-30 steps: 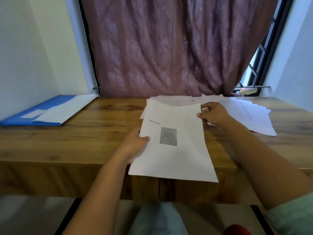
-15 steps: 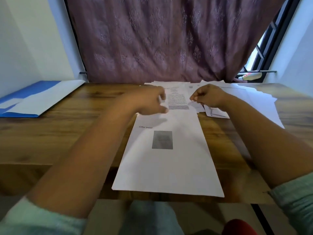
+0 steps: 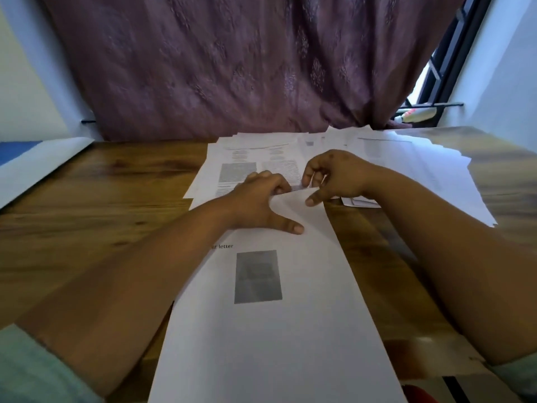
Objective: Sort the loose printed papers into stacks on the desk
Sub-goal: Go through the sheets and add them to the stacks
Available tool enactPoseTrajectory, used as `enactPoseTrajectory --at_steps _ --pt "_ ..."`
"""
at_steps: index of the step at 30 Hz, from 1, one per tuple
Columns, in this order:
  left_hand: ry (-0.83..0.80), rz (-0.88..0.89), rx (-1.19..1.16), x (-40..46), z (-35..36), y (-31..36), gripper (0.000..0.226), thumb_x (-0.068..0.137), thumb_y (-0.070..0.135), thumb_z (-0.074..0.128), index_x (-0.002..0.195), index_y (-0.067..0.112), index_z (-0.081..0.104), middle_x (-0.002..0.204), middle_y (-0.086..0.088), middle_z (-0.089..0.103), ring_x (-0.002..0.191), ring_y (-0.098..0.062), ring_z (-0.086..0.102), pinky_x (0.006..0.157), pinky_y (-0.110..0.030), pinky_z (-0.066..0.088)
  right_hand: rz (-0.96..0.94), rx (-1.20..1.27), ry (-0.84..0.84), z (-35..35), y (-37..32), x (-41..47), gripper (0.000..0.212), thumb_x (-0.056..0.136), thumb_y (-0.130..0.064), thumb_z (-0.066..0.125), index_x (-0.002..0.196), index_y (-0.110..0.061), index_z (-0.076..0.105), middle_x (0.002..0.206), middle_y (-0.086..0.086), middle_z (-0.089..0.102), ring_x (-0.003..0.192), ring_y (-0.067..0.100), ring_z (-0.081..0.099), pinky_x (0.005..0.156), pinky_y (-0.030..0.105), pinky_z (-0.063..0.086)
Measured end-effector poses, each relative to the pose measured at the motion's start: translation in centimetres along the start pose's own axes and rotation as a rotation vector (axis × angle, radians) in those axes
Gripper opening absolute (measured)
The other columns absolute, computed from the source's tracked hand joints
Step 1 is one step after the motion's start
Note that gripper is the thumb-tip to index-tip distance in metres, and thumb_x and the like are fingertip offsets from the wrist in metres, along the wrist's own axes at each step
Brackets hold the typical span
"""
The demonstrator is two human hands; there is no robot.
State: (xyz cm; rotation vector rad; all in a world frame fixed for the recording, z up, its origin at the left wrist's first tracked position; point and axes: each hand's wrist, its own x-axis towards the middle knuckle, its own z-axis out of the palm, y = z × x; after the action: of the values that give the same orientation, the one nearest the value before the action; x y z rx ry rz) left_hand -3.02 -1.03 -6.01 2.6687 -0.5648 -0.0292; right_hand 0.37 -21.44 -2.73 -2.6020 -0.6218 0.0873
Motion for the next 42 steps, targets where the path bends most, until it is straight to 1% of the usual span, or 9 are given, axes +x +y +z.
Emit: enactPoseTrajectory --at_steps 6,15,19,22,28,32,35,38,42 --pt "0.105 0.114 -0.013 0.6 0.3 -0.6 0.067 0.060 0.066 0.080 0.112 0.037 0.051 0.113 0.013 0.049 0.102 -0.008 0.043 0.085 -0.026 0.042 -0.018 0.167 0.083 -1.2 0.8 -1.2 0.018 0.075 -0.016 0.082 0.088 -0.021 0.071 0.069 -0.008 0.071 0.064 0.003 0.068 0.069 0.014 0.044" --pt "0.278 0.148 -0.200 0.3 0.2 -1.1 0.040 0.072 0.036 0.085 0.101 0.028 0.059 0.099 0.015 0.061 0.090 -0.003 0.056 0.073 -0.010 0.046 -0.058 0.096 0.056 -0.6 0.8 -1.3 0.004 0.083 -0.023 0.074 0.086 -0.024 0.071 0.081 -0.010 0.071 0.071 0.008 0.067 0.067 0.014 0.045" --pt "0.315 0.168 -0.304 0.1 -0.4 -1.2 0.027 0.070 0.023 0.087 0.089 0.018 0.069 0.084 0.012 0.065 0.075 0.002 0.058 0.070 -0.009 0.050 -0.098 0.100 0.092 -0.3 0.8 -1.2 0.016 0.088 -0.027 0.068 0.099 -0.017 0.074 0.099 -0.006 0.070 0.088 0.009 0.063 0.072 0.012 0.042" --pt "0.311 0.141 -0.401 -0.3 -1.0 -1.2 0.022 0.069 0.016 0.087 0.086 0.012 0.073 0.079 0.006 0.069 0.067 0.001 0.060 0.072 -0.014 0.053 -0.026 0.211 0.104 -0.1 0.3 -1.2 0.033 0.096 -0.038 0.054 0.100 -0.011 0.072 0.098 -0.006 0.069 0.087 0.013 0.063 0.072 0.015 0.050" --pt "0.276 0.142 -0.486 -0.7 -1.8 -1.3 0.014 0.077 0.012 0.081 0.089 0.014 0.075 0.085 0.008 0.072 0.074 0.000 0.066 0.073 -0.010 0.051 0.104 0.417 0.096 -0.2 -0.1 -1.6 0.043 0.100 -0.043 0.041 0.103 -0.011 0.069 0.096 0.004 0.068 0.083 0.021 0.063 0.069 0.022 0.055" --pt "0.240 0.177 -0.437 -0.7 -1.6 -1.3 0.016 0.078 0.013 0.081 0.088 0.023 0.074 0.110 0.014 0.068 0.102 0.004 0.061 0.090 -0.014 0.048 0.129 0.481 0.015 -0.1 -0.1 -1.6 0.045 0.101 -0.042 0.039 0.104 -0.012 0.071 0.096 0.005 0.067 0.079 0.018 0.059 0.070 0.024 0.053" --pt "0.130 0.188 -0.455 -1.2 -2.2 -1.4 0.021 0.079 0.002 0.078 0.080 0.023 0.074 0.110 0.013 0.070 0.110 -0.003 0.060 0.102 -0.023 0.045 0.174 0.543 -0.031 0.0 0.2 -1.6 0.035 0.100 -0.038 0.046 0.103 -0.013 0.071 0.098 0.007 0.066 0.076 0.016 0.058 0.064 0.021 0.052" --pt "0.005 0.200 -0.489 -1.7 -2.6 -1.7 0.019 0.081 -0.012 0.068 0.079 0.007 0.070 0.098 0.000 0.076 0.101 -0.011 0.068 0.099 -0.021 0.046 0.157 0.566 -0.079 0.1 0.7 -1.5 0.018 0.089 -0.021 0.068 0.104 -0.013 0.070 0.099 0.012 0.069 0.077 0.016 0.063 0.064 0.020 0.053" --pt "-0.072 0.195 -0.469 -1.6 -2.7 -1.8 0.029 0.081 -0.019 0.061 0.077 0.009 0.068 0.099 -0.006 0.076 0.102 -0.016 0.069 0.102 -0.026 0.048 0.101 0.537 -0.105 -0.1 1.2 -1.6 0.029 0.076 -0.004 0.078 0.103 -0.012 0.071 0.092 0.016 0.072 0.078 0.019 0.069 0.069 0.023 0.057"
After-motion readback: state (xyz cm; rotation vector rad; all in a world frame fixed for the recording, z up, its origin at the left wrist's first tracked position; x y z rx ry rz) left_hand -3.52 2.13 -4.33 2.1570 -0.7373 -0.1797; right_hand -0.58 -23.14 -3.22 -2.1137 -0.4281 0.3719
